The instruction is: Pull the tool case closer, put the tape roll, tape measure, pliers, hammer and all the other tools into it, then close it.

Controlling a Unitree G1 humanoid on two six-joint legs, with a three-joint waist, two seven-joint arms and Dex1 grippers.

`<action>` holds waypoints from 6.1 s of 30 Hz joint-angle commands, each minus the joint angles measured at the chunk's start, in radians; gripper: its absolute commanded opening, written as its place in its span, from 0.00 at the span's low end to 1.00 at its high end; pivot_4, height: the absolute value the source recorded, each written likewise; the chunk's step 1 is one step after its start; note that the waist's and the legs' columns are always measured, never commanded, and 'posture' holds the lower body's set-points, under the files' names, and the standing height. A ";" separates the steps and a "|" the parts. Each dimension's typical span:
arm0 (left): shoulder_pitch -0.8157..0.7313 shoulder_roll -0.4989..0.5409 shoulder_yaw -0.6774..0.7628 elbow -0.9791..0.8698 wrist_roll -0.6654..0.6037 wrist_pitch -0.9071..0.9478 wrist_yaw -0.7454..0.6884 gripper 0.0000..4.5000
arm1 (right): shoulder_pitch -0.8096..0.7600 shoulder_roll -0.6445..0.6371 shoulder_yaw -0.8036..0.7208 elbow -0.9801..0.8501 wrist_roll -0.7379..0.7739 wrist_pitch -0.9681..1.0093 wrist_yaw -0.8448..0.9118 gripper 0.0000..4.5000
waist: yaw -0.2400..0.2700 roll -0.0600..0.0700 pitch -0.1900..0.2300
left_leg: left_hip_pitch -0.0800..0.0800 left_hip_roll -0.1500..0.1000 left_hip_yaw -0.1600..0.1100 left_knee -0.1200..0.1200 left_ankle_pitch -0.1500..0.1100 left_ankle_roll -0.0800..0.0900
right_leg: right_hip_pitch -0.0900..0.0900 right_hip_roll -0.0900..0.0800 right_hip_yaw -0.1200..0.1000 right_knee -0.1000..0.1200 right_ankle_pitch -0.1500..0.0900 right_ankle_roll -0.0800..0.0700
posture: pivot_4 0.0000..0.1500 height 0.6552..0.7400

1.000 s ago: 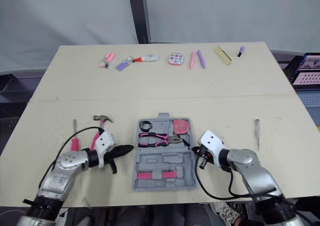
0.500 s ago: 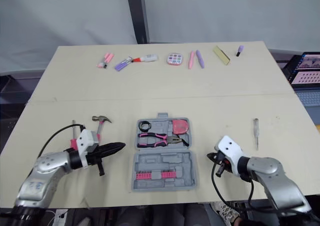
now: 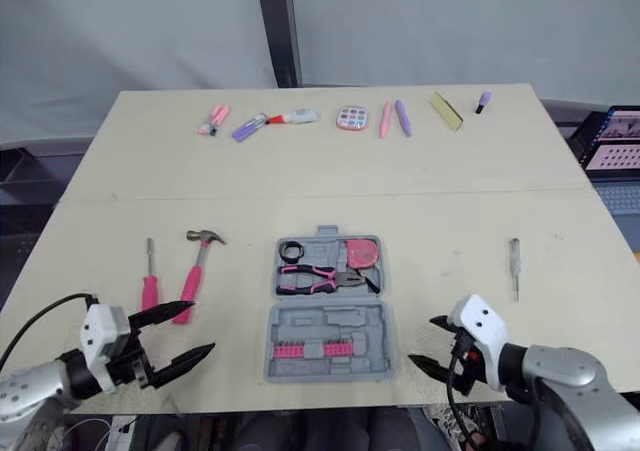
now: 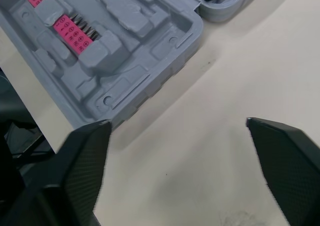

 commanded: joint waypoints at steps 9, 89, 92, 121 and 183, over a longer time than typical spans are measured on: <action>0.111 -0.014 0.040 0.031 -0.002 -0.114 -0.027 1.00 | 0.032 -0.002 -0.005 -0.002 0.010 -0.056 0.026 0.99 | 0.001 0.000 0.000 | 0.000 0.001 0.001 0.000 0.000 0.000 | 0.001 0.001 0.000 -0.001 0.000 0.000 | 1.00 1.00; -0.259 0.090 -0.240 -0.203 -0.122 0.112 -0.024 1.00 | -0.628 0.216 -0.206 0.719 -0.094 0.186 -0.611 0.73 | -0.026 0.009 -0.005 | 0.000 0.000 0.004 0.001 0.000 0.000 | -0.003 0.001 0.002 0.010 0.000 0.000 | 1.00 1.00; -0.263 0.089 -0.242 -0.203 -0.121 0.115 -0.020 1.00 | -0.626 0.218 -0.207 0.714 -0.092 0.192 -0.612 0.38 | -0.024 0.009 -0.005 | 0.000 0.000 0.004 0.001 0.000 0.000 | -0.003 0.000 0.002 0.010 0.000 0.000 | 1.00 1.00; -0.263 0.097 -0.171 -0.106 -0.129 0.104 -0.047 1.00 | -0.614 -0.016 0.082 0.101 0.052 0.382 -0.251 0.01 | -0.026 0.009 -0.005 | -0.001 0.001 0.003 0.000 0.000 0.000 | -0.004 0.001 0.002 0.006 0.000 0.000 | 1.00 1.00; 0.111 0.091 0.000 -0.012 -0.052 -0.122 -0.209 1.00 | -1.184 0.251 0.946 0.158 -0.202 0.522 0.009 0.01 | -0.031 0.007 -0.004 | -0.002 0.001 -0.001 -0.001 0.000 -0.001 | -0.006 -0.001 -0.001 0.005 -0.002 -0.003 | 1.00 1.00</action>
